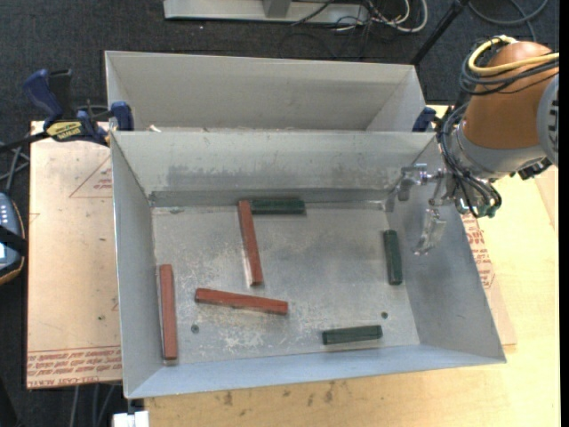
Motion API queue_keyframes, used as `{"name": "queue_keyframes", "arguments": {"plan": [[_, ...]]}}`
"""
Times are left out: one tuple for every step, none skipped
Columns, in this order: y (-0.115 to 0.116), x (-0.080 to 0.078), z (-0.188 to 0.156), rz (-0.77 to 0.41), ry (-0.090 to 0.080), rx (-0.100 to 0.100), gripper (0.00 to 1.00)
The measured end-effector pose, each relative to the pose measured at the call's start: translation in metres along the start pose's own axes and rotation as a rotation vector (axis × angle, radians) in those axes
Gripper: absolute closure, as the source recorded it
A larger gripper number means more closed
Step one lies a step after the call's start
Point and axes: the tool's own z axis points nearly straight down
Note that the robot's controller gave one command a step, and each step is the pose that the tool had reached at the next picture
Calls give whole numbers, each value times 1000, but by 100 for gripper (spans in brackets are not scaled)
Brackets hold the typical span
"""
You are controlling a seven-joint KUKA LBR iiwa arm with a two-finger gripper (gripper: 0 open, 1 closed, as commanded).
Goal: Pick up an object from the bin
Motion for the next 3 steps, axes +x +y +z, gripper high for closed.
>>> {"name": "queue_keyframes", "arguments": {"plan": [[0,-2,-5,-2,-7,2,0],[1,6,15,-97,-16,5,0],[8,24,47,-426,-4,1,0]]}}
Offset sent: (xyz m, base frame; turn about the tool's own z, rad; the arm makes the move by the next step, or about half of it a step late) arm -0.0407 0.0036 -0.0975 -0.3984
